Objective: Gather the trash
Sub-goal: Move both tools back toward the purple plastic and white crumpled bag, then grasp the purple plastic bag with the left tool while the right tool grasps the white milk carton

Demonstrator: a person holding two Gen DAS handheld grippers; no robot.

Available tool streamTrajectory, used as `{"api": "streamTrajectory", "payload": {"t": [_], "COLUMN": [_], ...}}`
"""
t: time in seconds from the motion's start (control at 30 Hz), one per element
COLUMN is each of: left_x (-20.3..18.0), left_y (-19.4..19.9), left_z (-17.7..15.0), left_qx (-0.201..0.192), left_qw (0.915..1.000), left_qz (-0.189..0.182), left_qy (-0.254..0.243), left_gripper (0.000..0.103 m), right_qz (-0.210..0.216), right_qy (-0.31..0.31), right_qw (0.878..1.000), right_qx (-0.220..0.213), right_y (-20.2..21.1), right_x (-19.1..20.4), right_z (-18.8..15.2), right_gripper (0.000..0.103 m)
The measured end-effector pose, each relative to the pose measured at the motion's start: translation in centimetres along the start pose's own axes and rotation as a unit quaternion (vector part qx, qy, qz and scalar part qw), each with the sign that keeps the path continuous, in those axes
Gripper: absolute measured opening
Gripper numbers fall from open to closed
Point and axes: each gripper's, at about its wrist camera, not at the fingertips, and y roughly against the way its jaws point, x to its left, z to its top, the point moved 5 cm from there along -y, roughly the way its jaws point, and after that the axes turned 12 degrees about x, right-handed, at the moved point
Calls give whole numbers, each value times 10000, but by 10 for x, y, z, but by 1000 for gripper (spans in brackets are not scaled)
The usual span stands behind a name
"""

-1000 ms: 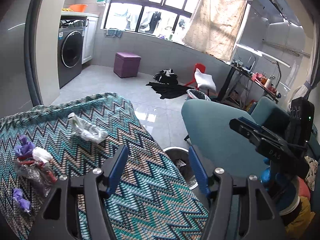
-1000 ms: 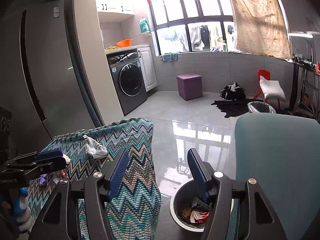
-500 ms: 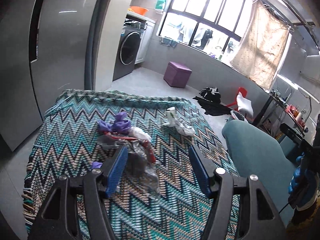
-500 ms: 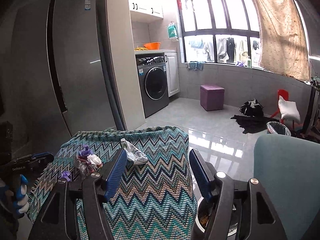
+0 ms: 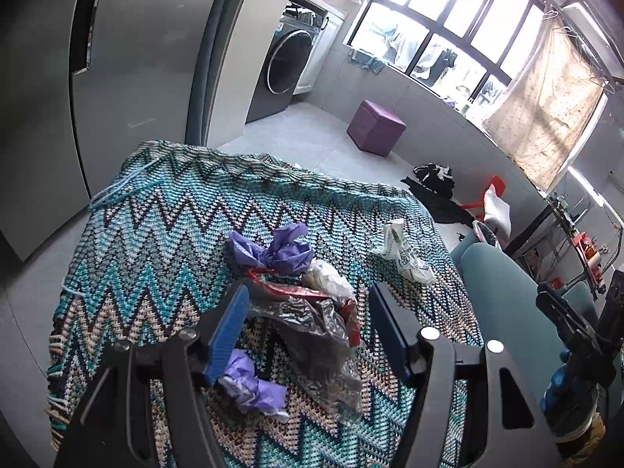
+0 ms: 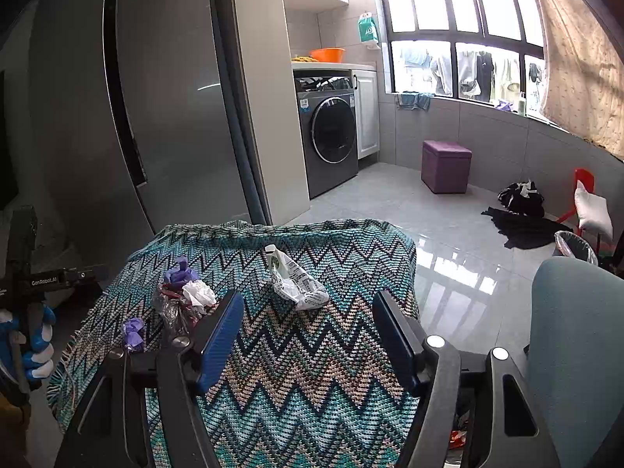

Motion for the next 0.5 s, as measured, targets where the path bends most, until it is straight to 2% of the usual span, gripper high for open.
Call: {"api": "streamTrajectory", "payload": {"t": [0.23,0.5], "left_x": [-3,10], "left_y": [-61,-116], "left_z": [41,46], "left_qx": [546,1052], "left_qw": [9983,9915], "left_qz": [200,762], "left_qy": [28,-22], "left_gripper": [62,62], "right_qz": [187,246], "right_qy": [-34,211], "right_qw": [9988,9950], "right_qx": [457,943], "right_y": [-69,-150], "right_x": [-3,7], "right_z": [9,25], "right_gripper": [68,73]}}
